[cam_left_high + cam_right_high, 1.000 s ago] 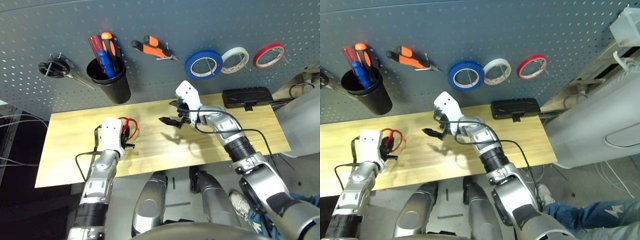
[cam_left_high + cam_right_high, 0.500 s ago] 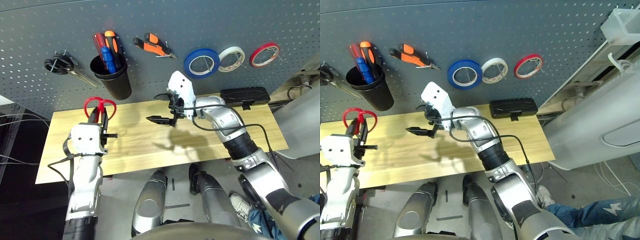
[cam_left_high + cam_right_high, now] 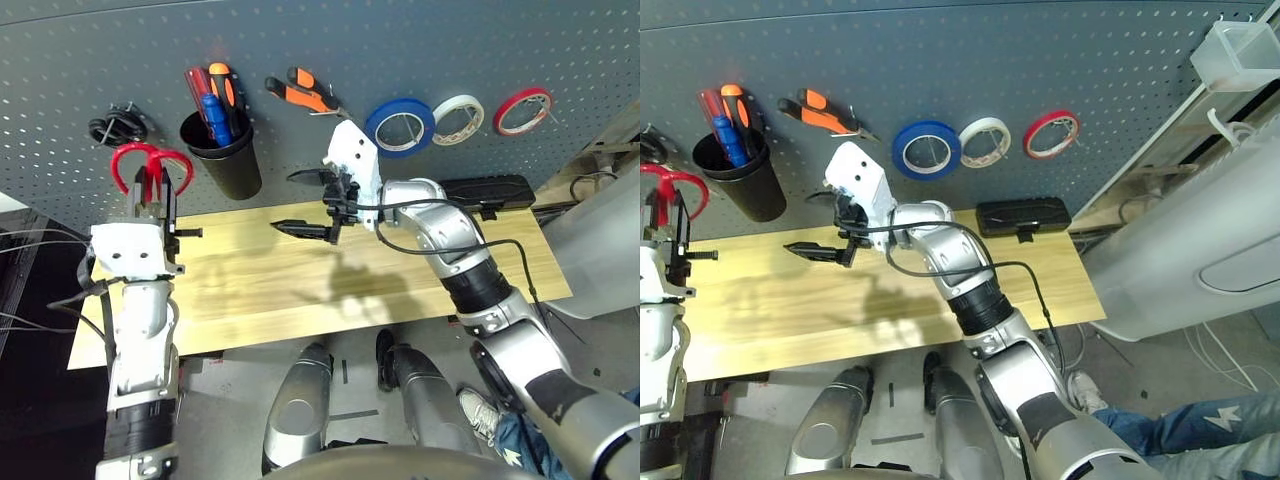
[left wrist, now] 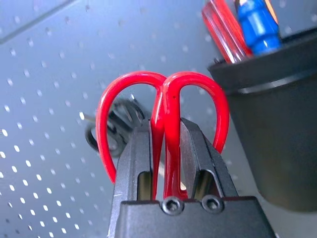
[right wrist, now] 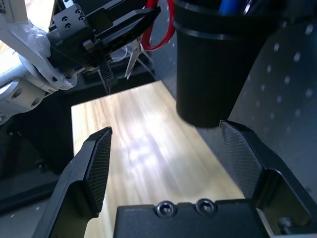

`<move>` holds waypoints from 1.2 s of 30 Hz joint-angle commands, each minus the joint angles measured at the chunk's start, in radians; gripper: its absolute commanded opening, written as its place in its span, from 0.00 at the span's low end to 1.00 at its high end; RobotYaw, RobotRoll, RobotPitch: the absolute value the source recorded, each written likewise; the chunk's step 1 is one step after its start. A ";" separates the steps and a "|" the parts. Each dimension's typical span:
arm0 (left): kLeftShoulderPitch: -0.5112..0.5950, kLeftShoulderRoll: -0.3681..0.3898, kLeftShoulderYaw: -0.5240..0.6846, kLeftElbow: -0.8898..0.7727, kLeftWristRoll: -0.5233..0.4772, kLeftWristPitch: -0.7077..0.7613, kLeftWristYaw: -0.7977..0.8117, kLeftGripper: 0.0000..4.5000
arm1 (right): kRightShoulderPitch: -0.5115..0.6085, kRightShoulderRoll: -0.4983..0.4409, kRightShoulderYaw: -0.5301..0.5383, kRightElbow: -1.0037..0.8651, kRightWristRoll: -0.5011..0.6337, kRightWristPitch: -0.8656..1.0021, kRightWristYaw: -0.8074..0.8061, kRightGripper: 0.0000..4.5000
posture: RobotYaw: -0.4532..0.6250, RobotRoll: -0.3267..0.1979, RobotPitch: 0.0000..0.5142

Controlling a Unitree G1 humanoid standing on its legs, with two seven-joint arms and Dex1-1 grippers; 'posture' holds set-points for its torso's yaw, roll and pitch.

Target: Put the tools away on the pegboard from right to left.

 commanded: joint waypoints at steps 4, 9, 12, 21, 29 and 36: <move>-0.018 0.022 0.040 -0.011 -0.002 0.019 0.004 0.16 | -0.022 0.021 -0.009 0.018 0.018 -0.024 -0.024 1.00 | 0.60 0.62 0.42; -0.034 0.027 0.058 -0.003 -0.013 0.042 0.010 0.16 | -0.027 0.025 -0.008 0.018 0.023 -0.017 -0.031 1.00 | 0.60 0.62 0.42; -0.049 0.033 0.068 0.018 -0.030 0.064 0.005 0.16 | -0.032 0.029 -0.010 0.024 0.025 -0.013 -0.039 1.00 | 0.60 0.62 0.42; -0.113 0.051 0.060 0.167 -0.118 0.203 -0.067 0.16 | -0.075 0.060 -0.050 0.085 0.029 -0.010 -0.104 1.00 | 0.60 0.62 0.44; -0.159 0.052 0.057 0.285 -0.156 0.265 -0.093 0.15 | -0.070 0.074 -0.061 0.083 0.031 -0.048 -0.108 1.00 | 0.59 0.62 0.44; -0.163 0.045 0.026 0.313 -0.138 0.237 -0.100 0.31 | -0.057 0.079 -0.063 0.089 0.026 -0.092 -0.109 1.00 | 0.59 0.62 0.45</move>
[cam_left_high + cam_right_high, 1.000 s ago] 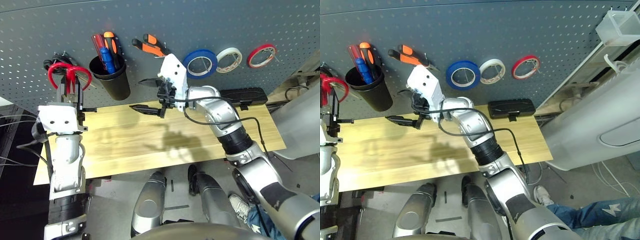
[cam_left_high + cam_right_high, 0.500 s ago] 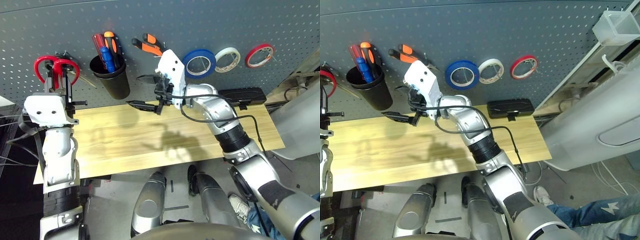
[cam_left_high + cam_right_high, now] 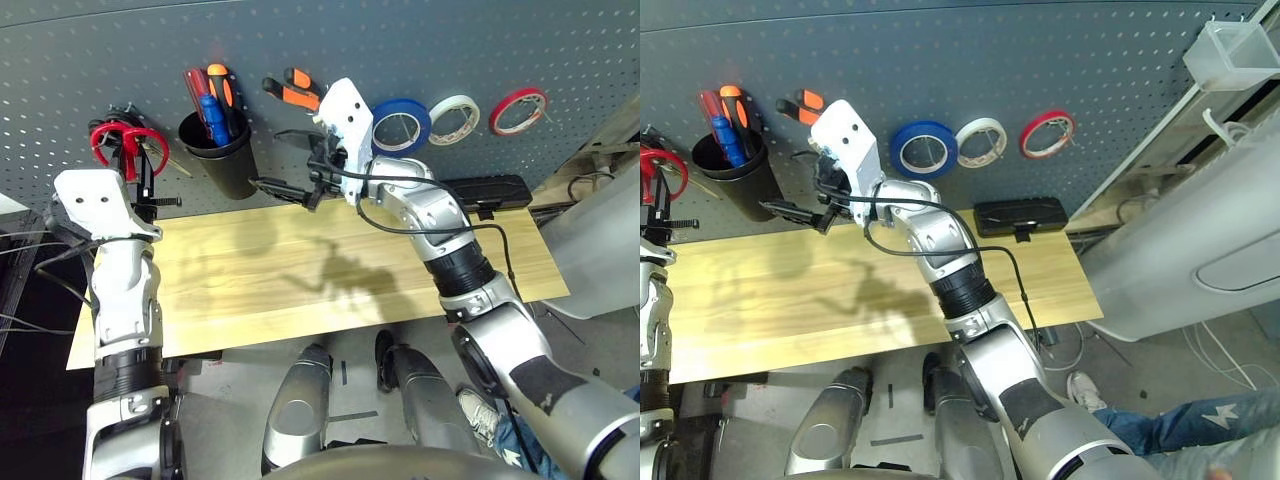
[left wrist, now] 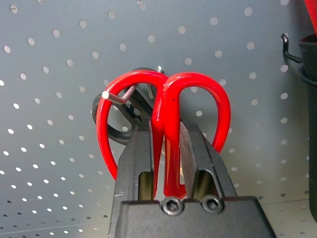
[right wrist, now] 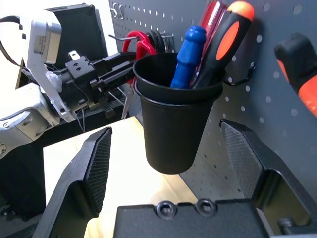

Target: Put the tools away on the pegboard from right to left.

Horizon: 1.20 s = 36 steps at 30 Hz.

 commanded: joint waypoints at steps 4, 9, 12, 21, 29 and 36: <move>0.074 -0.029 -0.087 0.040 0.078 -0.046 -0.005 0.58 | 0.051 -0.006 0.011 0.031 -0.009 -0.087 0.006 1.00 | 0.59 0.62 0.44; 0.144 -0.085 -0.188 -0.012 0.100 0.015 -0.043 0.99 | 0.147 -0.068 0.017 0.123 -0.083 -0.053 -0.071 1.00 | 0.59 0.62 0.43; 0.157 -0.100 -0.223 0.001 0.102 0.050 -0.066 0.99 | 0.187 -0.089 -0.008 0.161 -0.101 -0.036 -0.127 1.00 | 0.59 0.62 0.43; 0.159 -0.114 -0.264 0.127 0.106 0.125 -0.094 0.99 | 0.345 -0.175 -0.151 0.320 -0.120 -0.141 -0.340 1.00 | 0.56 0.62 0.45; 0.096 -0.117 -0.258 0.280 0.122 0.169 -0.034 0.99 | 0.343 -0.247 -0.350 0.471 -0.071 -0.193 -0.517 1.00 | 0.51 0.62 0.45; 0.048 -0.128 -0.267 0.382 0.141 0.202 0.012 0.99 | 0.302 -0.310 -0.406 0.598 -0.073 -0.232 -0.517 1.00 | 0.50 0.62 0.45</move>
